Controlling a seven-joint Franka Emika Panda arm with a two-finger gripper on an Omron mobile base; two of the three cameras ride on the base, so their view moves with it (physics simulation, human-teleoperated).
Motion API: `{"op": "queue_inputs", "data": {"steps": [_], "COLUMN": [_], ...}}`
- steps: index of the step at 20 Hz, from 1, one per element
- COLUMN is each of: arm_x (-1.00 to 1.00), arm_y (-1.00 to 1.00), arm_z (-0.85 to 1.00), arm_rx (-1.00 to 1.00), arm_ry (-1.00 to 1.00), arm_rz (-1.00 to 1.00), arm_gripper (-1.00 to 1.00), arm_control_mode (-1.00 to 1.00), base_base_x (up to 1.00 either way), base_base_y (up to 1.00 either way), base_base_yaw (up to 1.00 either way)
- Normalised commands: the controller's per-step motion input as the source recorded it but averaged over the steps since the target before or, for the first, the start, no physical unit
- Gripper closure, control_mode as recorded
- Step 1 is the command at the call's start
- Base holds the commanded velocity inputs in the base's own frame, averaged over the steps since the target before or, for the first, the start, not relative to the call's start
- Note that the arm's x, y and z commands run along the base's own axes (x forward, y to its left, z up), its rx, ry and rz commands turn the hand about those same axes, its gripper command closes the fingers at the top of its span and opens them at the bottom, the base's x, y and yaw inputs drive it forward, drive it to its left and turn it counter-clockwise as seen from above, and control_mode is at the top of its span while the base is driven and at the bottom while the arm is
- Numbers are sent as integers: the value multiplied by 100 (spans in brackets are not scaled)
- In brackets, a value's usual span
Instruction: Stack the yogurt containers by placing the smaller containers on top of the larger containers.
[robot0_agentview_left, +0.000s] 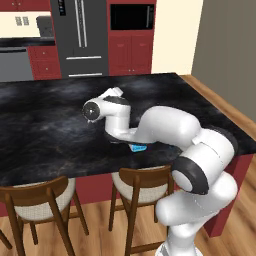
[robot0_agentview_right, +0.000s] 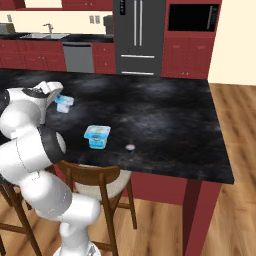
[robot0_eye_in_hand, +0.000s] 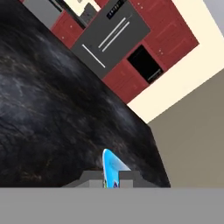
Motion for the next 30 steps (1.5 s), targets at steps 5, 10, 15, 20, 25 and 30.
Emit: {"op": "queue_inputs", "data": {"steps": [5, 10, 15, 20, 25, 30], "arm_x": [-40, -40, -39, -39, -36, -21], "arm_y": [-13, -22, -20, -27, -38, -35], "arm_z": [32, 20, 21, 19, 4, -2], "arm_rx": [-13, -5, -4, -4, -1, 0], "arm_ry": [-13, -1, 0, 0, 0, 0], "arm_rz": [0, -1, -2, -4, -4, -3], "arm_gripper": [100, 100, 100, 100, 100, 100], "arm_control_mode": [-100, -100, -100, -100, -100, -100], "base_base_x": [0, 0, 0, 0, 0, 0], "base_base_y": [0, 0, 0, 0, 0, 0], "base_base_yaw": [0, 0, 0, 0, 0, 0]}}
